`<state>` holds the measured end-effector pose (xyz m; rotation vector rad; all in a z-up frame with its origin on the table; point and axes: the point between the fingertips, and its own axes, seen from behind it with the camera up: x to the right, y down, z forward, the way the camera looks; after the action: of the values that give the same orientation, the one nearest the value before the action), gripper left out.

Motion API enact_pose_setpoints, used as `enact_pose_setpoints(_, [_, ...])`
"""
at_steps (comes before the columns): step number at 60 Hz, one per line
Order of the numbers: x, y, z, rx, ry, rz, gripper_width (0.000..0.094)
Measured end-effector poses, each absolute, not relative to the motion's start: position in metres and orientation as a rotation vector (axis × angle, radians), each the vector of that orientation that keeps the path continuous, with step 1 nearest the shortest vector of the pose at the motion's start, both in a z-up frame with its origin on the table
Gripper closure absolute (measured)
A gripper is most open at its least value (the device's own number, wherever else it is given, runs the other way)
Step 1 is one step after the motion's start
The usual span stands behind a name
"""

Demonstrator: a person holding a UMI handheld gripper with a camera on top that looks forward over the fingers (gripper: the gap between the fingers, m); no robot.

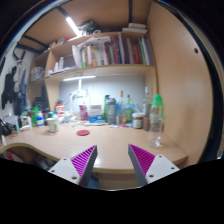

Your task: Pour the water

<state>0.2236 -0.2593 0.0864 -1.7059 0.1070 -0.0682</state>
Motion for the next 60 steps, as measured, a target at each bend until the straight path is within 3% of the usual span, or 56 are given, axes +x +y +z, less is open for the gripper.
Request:
enact_pose_setpoints(15, [0.373,-0.198,0.09,-1.652,0.249,-0.24,0.0233])
enact_pose_setpoints(42, [0.459,-0.094,0.088,-1.676,0.287,-0.298,0.0244])
enact_pose_setpoints(45, [0.455,-0.085,0.085,-1.689,0.269,-0.279,0.0435])
enact_pose_setpoints(60, [0.456,-0.078,0.088,-1.649,0.304,-0.295,0.0593])
